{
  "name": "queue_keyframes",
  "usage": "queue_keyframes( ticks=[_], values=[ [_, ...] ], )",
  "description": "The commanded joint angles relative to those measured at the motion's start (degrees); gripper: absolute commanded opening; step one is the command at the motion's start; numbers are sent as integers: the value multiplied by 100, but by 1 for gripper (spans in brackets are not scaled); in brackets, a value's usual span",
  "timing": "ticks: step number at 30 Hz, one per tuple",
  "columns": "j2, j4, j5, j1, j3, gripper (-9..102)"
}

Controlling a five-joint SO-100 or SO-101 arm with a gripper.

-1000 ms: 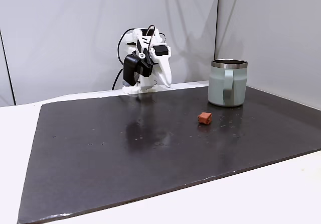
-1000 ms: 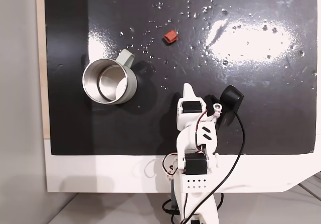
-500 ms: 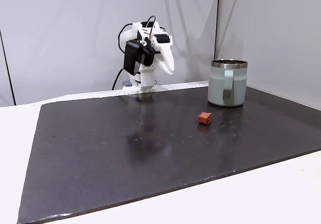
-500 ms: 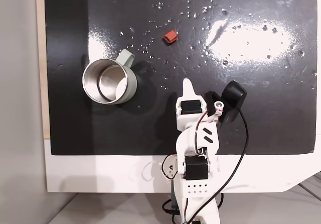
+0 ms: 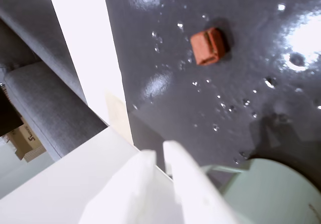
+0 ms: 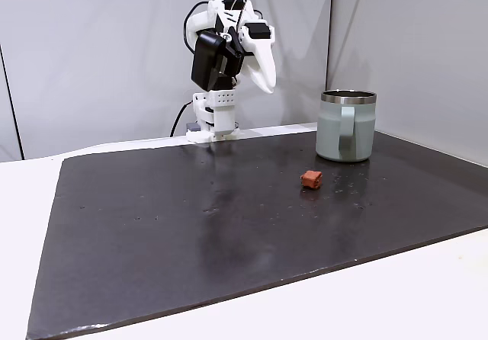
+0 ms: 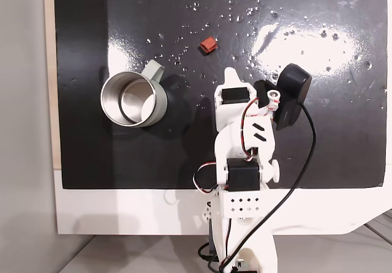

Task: Grasp a cube and put it in the cup.

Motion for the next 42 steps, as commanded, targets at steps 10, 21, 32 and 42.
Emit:
queue_keyframes(
  ticks=[10,21,32,42],
  values=[
    [-2461,791,18,-378,-2417,0],
    [-4104,1872,88,-642,-4087,0],
    [-5370,2725,308,-729,-5396,3],
    [-5959,3023,475,-694,-5977,9]
  ],
)
